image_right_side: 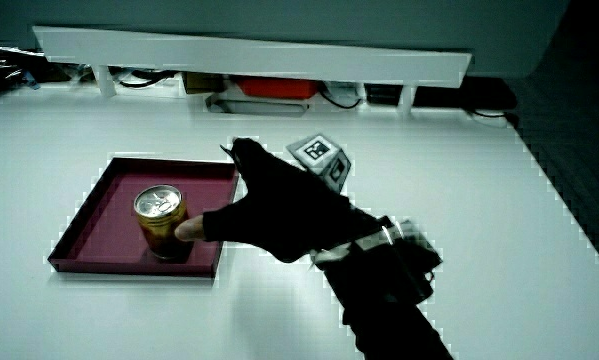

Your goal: Pick red bull from plate

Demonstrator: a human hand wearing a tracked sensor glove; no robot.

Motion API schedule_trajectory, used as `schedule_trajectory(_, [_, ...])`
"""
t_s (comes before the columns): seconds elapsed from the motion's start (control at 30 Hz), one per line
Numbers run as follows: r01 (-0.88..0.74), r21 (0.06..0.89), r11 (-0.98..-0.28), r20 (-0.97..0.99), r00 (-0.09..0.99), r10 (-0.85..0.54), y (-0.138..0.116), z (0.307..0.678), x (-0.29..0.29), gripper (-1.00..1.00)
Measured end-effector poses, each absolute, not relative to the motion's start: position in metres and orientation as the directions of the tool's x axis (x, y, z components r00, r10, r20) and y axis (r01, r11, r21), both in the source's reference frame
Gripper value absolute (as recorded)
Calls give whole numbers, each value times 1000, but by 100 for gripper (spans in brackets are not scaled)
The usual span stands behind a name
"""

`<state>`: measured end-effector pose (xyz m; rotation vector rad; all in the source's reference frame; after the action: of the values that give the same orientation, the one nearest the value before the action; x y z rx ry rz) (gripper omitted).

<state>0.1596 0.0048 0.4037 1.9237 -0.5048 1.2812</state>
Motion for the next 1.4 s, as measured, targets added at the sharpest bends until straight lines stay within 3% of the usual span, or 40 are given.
schedule_trajectory(0.27, [-655,456,-602,871,468,151,0,417,141,0])
schedule_trajectory(0.4, [-670,416,-614,892,431,134,-4,424,131,0])
schedule_trajectory(0.77, [-676,439,-592,888,425,175,-10,453,100,0])
schedule_trajectory(0.9, [-686,391,-613,909,391,142,-11,468,92,0])
schedule_trajectory(1.4, [-679,426,-599,899,395,191,-9,509,65,0])
